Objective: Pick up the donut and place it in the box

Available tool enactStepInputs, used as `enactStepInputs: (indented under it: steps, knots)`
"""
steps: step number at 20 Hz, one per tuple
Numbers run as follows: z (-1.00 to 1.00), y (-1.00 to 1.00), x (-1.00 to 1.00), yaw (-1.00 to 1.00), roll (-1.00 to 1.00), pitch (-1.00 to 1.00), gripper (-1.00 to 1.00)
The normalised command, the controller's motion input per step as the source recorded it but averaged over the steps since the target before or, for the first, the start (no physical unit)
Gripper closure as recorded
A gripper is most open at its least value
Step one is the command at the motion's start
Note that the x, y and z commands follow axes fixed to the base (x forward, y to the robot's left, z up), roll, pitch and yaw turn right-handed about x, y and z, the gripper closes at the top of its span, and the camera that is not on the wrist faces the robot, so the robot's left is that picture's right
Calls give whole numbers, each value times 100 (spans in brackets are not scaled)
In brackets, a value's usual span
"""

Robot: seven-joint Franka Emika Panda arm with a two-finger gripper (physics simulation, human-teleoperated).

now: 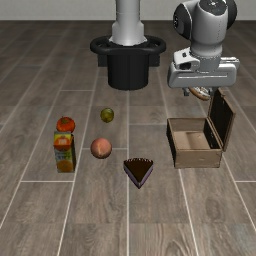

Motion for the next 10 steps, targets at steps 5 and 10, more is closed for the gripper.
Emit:
enactStepInputs:
  steps: [5,10]
  knots:
    - [0,0,0,0,0,0,-100]
    - [0,0,0,0,0,0,-100]
